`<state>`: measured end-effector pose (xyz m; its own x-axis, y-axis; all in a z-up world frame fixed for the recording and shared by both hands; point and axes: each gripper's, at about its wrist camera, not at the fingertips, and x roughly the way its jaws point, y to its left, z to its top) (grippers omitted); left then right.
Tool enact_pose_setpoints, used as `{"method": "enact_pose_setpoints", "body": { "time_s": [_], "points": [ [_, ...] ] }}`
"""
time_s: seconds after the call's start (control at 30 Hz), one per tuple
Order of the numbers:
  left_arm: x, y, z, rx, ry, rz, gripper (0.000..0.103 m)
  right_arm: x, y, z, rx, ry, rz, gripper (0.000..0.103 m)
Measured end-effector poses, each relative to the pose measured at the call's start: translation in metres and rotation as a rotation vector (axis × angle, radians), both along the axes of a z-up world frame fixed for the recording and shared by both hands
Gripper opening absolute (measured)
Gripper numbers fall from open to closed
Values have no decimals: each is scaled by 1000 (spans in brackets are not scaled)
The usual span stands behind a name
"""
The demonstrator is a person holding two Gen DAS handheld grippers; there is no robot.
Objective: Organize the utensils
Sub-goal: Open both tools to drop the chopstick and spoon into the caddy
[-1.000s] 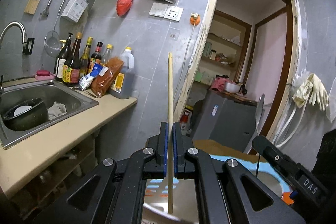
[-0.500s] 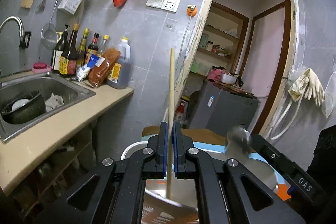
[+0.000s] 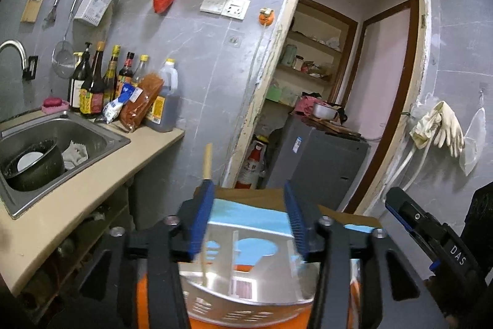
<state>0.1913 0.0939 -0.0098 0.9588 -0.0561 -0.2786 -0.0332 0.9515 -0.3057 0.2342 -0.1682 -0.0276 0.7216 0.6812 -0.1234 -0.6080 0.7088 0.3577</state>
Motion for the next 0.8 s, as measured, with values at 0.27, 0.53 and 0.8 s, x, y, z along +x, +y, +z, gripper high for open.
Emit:
{"method": "enact_pose_setpoints", "body": {
  "time_s": [0.27,0.53,0.8],
  "points": [
    [-7,-56,29,75,-40,-10,91,-12,-64,23,-48,-10,-125,81],
    [-7,-121,28,133,-62,-50,96,-28,-125,25,-108,-32,-232,103],
    [-1,-178,7,166,-18,-136,96,-33,-171,7,-166,0,-291,103]
  ]
}}
